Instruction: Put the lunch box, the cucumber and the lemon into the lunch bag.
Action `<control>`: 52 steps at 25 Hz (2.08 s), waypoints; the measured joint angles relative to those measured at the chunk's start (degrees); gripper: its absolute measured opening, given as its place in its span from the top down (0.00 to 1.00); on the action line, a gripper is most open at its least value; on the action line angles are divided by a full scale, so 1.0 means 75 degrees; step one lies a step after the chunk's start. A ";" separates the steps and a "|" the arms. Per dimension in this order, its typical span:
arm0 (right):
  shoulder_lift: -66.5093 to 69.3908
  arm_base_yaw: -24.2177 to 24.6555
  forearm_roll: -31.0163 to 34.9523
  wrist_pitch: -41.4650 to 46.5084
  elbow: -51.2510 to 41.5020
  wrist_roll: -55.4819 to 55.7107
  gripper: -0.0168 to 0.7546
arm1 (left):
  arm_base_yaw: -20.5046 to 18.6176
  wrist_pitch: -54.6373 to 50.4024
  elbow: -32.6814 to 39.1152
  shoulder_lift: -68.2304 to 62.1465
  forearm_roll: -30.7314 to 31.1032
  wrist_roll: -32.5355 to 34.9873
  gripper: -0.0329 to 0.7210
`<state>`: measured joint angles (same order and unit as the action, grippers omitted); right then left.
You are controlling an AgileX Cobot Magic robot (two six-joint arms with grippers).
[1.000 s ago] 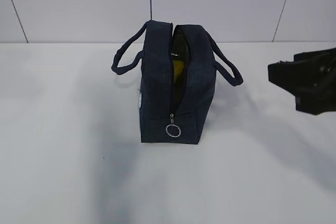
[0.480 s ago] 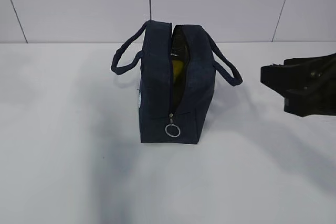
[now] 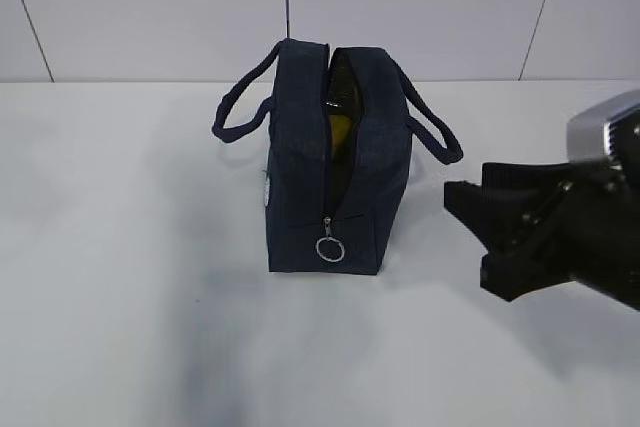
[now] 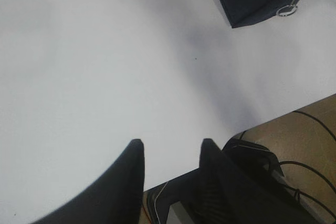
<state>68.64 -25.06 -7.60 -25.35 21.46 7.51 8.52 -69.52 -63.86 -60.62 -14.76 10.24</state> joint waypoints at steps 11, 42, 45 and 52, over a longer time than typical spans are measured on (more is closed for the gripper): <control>0.2508 0.0000 -0.0687 -0.2289 -0.0209 0.0627 0.52 | 0.0000 0.1024 0.0747 0.0884 -0.0446 0.0030 0.61; 0.6281 0.0000 -0.0993 -0.5364 0.0933 0.0306 0.52 | 0.0000 0.1537 0.0760 0.0884 -0.1048 0.0030 0.64; 0.6470 0.0000 -0.0993 -0.5364 0.1154 0.0288 0.52 | 0.0000 0.1551 0.0760 0.0884 -0.1063 0.0030 0.64; 0.6882 0.0000 -0.1073 -0.5364 0.1459 0.0276 0.52 | 0.0000 0.1626 0.0760 0.0884 -0.1063 0.0030 0.64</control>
<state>120.26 -25.06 -15.65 -65.58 32.41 9.58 8.52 -57.33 -58.16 -53.99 -22.73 10.46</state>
